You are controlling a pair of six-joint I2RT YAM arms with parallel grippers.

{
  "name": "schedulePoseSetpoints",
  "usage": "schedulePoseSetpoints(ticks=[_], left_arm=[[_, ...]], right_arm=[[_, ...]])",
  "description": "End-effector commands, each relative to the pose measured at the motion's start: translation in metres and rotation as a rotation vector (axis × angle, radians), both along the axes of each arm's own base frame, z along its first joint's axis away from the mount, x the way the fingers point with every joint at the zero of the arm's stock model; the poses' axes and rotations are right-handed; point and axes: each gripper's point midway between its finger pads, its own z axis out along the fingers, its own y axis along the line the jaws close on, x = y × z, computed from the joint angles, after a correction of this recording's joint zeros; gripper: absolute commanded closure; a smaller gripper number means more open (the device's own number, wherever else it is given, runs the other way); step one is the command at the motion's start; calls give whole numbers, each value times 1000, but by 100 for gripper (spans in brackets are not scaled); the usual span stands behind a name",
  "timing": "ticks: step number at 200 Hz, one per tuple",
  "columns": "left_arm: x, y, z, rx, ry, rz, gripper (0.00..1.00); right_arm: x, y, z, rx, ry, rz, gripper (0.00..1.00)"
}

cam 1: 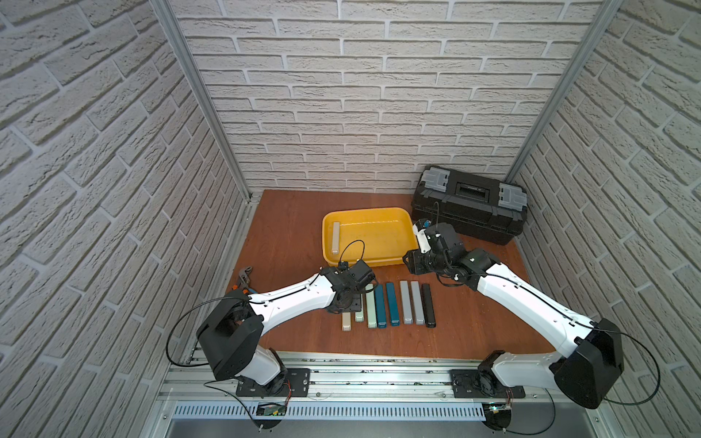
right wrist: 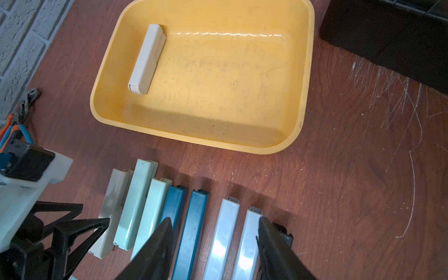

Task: Put the pruning pliers into the storage box
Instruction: Pick up the pruning pliers from the center of the board.

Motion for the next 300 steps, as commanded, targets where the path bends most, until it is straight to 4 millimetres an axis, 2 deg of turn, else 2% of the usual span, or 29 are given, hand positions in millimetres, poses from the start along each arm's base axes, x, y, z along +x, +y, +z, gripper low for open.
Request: schedulePoseSetpoints(ticks=[1,37,179,233,264,300], left_arm=[[1,7,-4,-6,5,30,38],[2,14,-5,-13,3,52,38],[12,8,-35,18,83,6,41],[11,6,-53,27,127,-6,50],[13,6,-53,33,125,-5,63],[11,8,-47,35,123,-3,70]], right_arm=[[1,0,4,15,-24,-9,43],[2,2,2,14,-20,-7,43],[6,6,-6,20,0,-7,43],[8,11,-8,29,11,5,43],[10,15,-10,36,17,10,43],[11,19,-8,48,19,19,43]])
